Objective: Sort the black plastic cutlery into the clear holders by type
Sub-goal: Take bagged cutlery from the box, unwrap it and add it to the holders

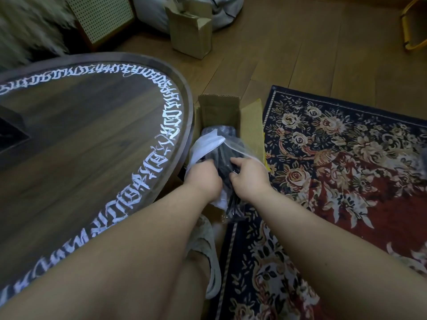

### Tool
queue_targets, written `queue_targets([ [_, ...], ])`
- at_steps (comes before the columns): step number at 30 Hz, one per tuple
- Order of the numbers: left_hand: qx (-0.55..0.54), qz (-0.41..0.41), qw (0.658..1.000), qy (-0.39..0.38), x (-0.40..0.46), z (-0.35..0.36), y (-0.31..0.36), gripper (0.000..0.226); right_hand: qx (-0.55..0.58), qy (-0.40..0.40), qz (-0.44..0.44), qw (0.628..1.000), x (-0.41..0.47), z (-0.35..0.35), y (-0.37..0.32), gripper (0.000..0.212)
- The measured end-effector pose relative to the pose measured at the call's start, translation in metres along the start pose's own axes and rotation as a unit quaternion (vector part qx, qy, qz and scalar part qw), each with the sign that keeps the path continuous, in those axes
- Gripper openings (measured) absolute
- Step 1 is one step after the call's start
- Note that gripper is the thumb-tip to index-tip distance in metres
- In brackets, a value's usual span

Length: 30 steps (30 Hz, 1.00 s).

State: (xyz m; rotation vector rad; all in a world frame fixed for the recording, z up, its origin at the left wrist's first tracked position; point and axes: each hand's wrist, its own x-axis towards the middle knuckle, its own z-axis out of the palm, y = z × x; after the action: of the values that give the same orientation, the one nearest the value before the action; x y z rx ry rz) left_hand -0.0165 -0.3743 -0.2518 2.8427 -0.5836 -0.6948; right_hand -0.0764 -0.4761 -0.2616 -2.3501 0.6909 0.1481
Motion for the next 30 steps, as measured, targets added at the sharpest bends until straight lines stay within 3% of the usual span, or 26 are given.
queue_targets([
  [3,0.001,0.009,1.000,-0.008,-0.015,-0.015,0.000,0.026,0.045,0.005,0.003,0.999,-0.010,-0.009,-0.007,0.045],
  [7,-0.005,0.023,0.999,-0.024,-0.039,-0.039,0.002,0.041,0.130,-0.004,0.049,0.990,-0.025,-0.024,-0.008,0.043],
  [16,-0.103,0.045,0.994,-0.009,-0.097,-0.085,-0.003,0.058,0.286,-0.011,0.070,0.956,-0.068,-0.062,-0.023,0.043],
  [24,-0.152,0.071,0.971,0.172,-0.149,-0.132,-0.027,0.050,0.295,-0.030,0.002,0.955,-0.109,-0.103,-0.067,0.040],
  [30,-0.142,-0.012,0.960,0.239,-0.167,-0.143,-0.077,0.055,0.224,-0.017,-0.086,0.971,-0.119,-0.100,-0.133,0.040],
])
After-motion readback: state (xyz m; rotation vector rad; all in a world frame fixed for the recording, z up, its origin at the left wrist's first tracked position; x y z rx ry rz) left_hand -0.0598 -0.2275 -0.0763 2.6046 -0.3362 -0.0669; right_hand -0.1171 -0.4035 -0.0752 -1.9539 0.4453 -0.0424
